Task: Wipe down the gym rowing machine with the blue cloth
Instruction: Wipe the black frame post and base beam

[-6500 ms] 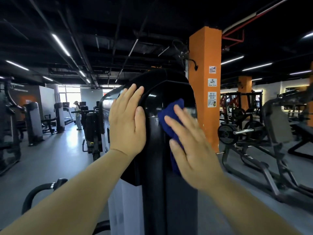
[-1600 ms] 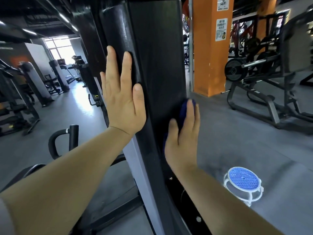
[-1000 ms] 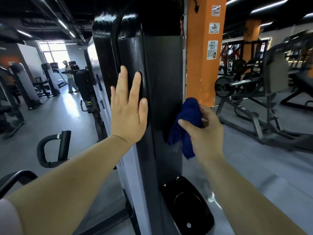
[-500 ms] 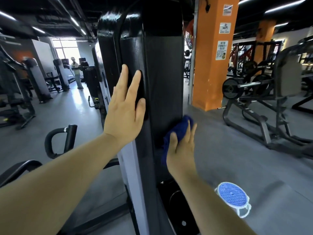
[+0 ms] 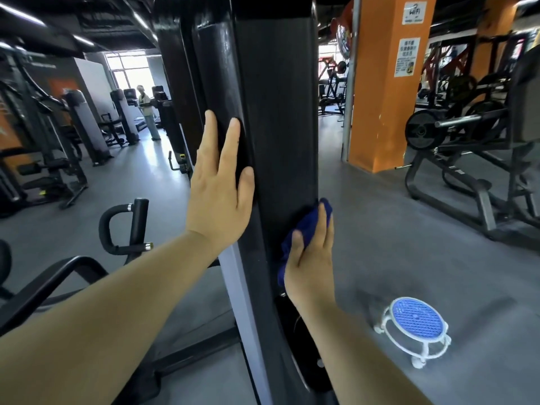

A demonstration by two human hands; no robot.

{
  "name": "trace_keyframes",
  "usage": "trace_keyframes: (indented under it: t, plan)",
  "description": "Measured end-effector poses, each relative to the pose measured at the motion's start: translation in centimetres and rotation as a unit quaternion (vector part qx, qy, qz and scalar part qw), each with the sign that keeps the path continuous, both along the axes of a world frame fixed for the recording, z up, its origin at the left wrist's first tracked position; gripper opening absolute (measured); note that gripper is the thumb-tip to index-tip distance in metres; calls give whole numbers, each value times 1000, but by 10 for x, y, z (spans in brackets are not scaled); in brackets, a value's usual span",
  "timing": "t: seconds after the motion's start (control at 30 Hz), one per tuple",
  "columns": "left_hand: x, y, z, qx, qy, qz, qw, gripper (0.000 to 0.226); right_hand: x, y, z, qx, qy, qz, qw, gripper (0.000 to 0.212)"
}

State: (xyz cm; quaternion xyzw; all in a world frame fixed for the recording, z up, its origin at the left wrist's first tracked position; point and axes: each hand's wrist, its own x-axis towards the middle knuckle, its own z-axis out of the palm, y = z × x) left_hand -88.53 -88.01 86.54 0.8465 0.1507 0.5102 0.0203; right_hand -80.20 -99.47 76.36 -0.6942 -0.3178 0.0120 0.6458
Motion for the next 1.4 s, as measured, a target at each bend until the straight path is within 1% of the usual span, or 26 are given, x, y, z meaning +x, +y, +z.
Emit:
trace_keyframes:
  t: [0.07,0.13,0.2,0.33,0.4,0.43,0.5,0.57,0.63,0.67,0.7,0.77,0.87,0.93,1.0,1.1,1.13,1.2,1.27,1.3,1.4]
  plan:
    - [2,-2,0,-12,-1,-4,1000,61,-2,-11,-26,-64,48,15,997,62]
    - [3,-5,-1,-20,-3,-4,1000,62,3,-17,-25,-79,66,24,994,60]
    - [3,-6,0,-21,-6,-3,1000,62,10,-16,-3,-43,51,25,997,58]
    - [-1,-4,1,-6,0,-8,1000,62,21,2,63,49,-54,9,997,59]
    - [-4,-2,2,3,10,-12,1000,61,27,9,66,73,-82,5,994,59]
    - [-6,0,2,6,16,-13,1000,61,27,8,55,69,-76,14,995,59]
    - [-9,4,3,12,30,-18,999,61,28,1,18,11,-39,18,999,59]
    - [-12,7,5,30,38,-19,999,61,29,-10,-16,-80,18,29,996,57]
    - [-12,8,6,46,39,-20,998,62,30,-16,-29,-139,69,36,987,56]
    - [-11,7,6,48,37,-20,998,62,30,-17,-23,-142,80,32,986,55]
    - [-10,7,6,47,35,-18,998,63,29,-18,-9,-129,86,26,987,56]
    - [-10,5,6,46,30,-14,998,63,27,-16,32,-71,92,36,993,57]
    - [-10,8,12,79,13,-14,997,60,33,-9,102,37,49,65,996,56]
    - [-11,10,22,81,-5,-9,997,58,39,-4,122,72,20,71,995,54]
    - [-9,10,33,70,-21,-4,997,59,43,0,96,58,32,65,996,51]
    - [-3,8,45,87,-34,-3,996,58,39,-1,13,55,109,61,991,43]
    - [1,7,47,98,-36,-3,995,58,36,-2,-5,46,132,64,988,42]
    - [8,3,54,110,-44,4,993,58,39,-1,-10,34,169,79,982,42]
    - [15,-1,65,106,-59,18,992,58,54,3,19,51,185,111,975,40]
    - [17,-5,72,103,-68,25,992,58,65,7,42,63,174,135,973,39]
    - [28,-20,99,107,-92,51,989,58,91,17,124,127,68,210,967,37]
